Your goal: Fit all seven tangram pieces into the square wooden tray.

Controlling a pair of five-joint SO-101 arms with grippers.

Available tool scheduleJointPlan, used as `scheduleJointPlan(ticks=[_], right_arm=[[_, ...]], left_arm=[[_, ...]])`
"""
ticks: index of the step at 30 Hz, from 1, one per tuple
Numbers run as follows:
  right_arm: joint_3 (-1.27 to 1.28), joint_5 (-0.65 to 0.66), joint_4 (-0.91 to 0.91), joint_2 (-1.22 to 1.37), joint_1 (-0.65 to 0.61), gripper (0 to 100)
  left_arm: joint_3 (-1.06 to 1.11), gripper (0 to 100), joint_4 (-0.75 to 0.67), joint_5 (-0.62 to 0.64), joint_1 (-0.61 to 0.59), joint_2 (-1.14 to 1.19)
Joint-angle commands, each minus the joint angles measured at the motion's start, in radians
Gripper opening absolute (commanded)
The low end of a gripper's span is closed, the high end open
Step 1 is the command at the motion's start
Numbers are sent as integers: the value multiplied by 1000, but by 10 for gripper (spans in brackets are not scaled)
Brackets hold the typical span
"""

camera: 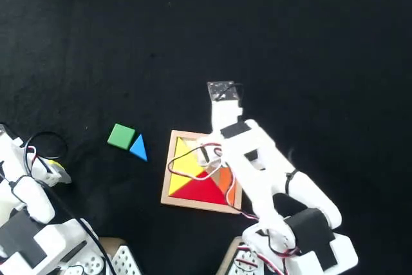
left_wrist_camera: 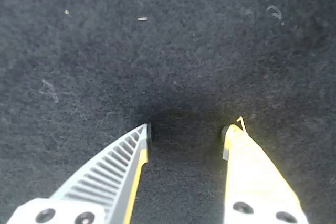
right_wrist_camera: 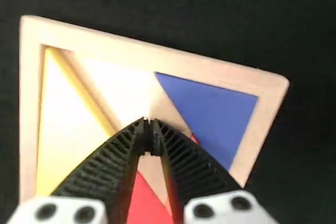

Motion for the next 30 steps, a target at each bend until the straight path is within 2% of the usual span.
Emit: scheduleJointPlan(ticks=[1,8,15,21,30], right_arm=[[-18,11,44,-27,28,11],[-119,11,157,-27,26,11],[-213,44,91,15,11,11],[-300,94,87,196,-84,11],[-529,101,155,487,-92,11]], left_arm=[[-27,230,-9,5,-8,8],[-27,230,-9,6,-8,8],[-27,230,-9,6,-8,8],[-27,230,-9,6,-8,8],[-27,230,-9,6,-7,8]])
